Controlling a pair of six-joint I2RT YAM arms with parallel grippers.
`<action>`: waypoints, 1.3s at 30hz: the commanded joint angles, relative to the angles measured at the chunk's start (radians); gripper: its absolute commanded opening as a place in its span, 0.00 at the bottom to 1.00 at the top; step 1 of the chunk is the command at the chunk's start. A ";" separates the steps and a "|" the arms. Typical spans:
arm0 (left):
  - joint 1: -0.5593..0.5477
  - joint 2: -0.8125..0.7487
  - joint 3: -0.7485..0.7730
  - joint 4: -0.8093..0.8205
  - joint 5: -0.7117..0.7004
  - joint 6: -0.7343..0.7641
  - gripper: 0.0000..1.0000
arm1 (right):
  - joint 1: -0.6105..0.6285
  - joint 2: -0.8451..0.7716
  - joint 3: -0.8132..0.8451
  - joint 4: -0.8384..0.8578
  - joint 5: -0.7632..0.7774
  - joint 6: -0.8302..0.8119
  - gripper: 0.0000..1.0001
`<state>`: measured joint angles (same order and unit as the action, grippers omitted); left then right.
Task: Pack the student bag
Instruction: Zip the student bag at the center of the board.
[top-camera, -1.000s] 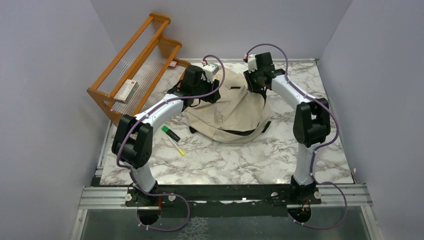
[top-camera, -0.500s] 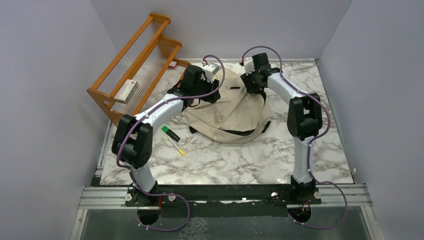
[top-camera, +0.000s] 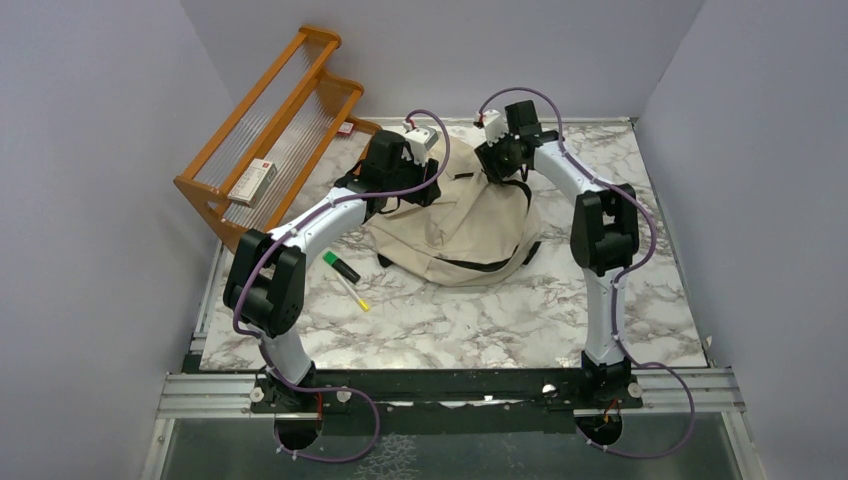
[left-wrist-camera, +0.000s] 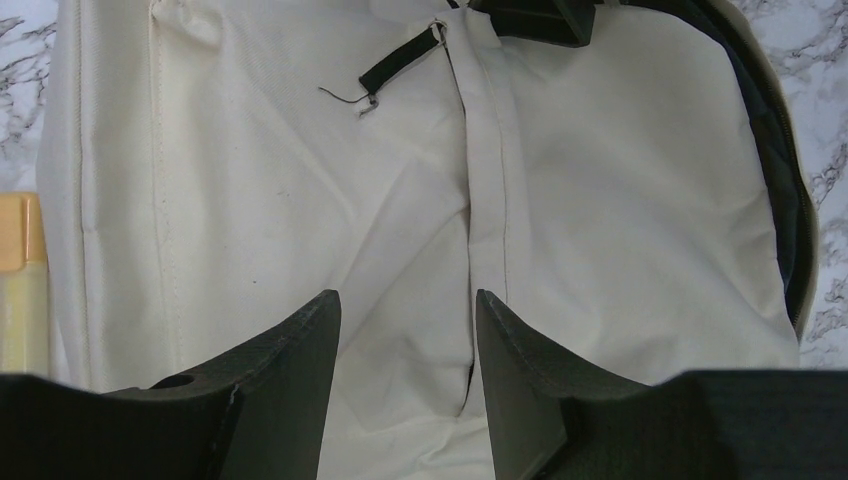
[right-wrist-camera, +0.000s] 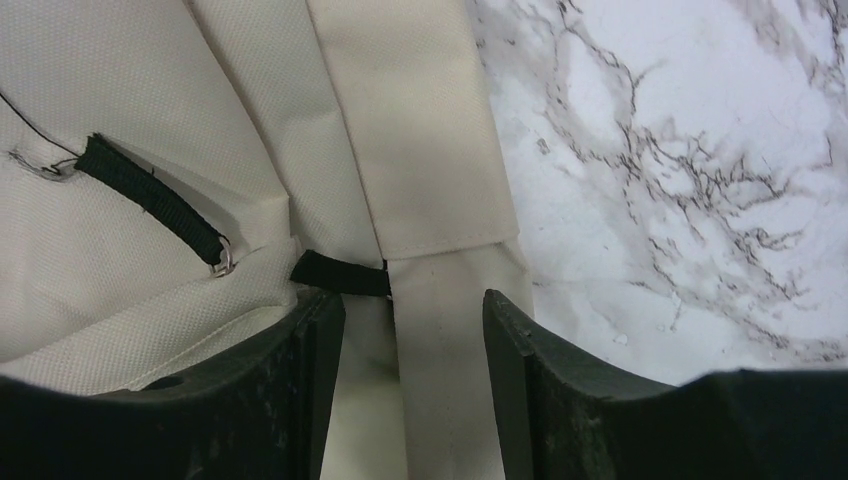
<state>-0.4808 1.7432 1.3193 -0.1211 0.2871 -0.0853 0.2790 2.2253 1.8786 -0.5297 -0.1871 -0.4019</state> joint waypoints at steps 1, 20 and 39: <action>-0.002 0.008 0.010 0.002 0.010 0.016 0.54 | 0.014 0.055 0.071 -0.032 -0.136 -0.013 0.58; 0.004 0.029 0.024 -0.003 0.023 0.015 0.54 | 0.017 0.168 0.183 -0.043 -0.296 -0.040 0.42; 0.027 0.027 0.028 -0.002 0.029 0.012 0.54 | 0.017 -0.072 -0.126 0.222 -0.080 0.140 0.01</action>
<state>-0.4637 1.7695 1.3197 -0.1226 0.2893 -0.0845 0.2871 2.2574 1.8229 -0.3996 -0.3519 -0.3431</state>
